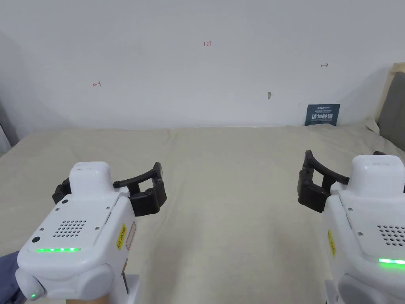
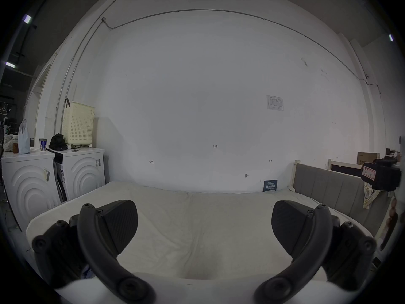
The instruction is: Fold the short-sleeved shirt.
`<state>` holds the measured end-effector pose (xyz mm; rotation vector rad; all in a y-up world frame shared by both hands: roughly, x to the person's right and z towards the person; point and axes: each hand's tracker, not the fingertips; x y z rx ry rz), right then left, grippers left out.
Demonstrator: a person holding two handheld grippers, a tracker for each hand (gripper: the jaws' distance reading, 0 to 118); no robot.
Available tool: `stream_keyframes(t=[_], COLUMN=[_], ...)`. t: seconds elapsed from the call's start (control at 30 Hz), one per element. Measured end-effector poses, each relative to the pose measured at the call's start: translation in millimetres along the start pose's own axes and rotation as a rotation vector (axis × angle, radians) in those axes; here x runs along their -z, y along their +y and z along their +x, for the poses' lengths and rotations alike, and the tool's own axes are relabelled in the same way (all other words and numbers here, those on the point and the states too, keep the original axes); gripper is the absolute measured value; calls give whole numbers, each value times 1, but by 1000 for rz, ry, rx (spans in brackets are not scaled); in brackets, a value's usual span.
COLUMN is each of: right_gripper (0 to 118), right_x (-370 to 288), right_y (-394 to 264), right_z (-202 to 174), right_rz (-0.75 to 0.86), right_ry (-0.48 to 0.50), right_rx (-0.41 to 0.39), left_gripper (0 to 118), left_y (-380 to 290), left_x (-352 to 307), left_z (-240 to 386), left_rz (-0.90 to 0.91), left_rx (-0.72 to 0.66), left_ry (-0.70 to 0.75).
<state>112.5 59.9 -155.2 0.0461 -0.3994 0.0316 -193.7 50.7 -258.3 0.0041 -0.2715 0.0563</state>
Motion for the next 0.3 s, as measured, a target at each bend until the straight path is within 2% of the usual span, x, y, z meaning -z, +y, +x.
stream_keyframes(t=[0.3], right_gripper=[92], right_x=[-1], right_y=[2], right_z=[1], right_rz=[1], right_ry=[3], right_rx=[-2], left_gripper=[118], left_y=[0], left_x=[-1], left_z=[0], left_rz=[-4], left_rx=[3], left_ry=[0])
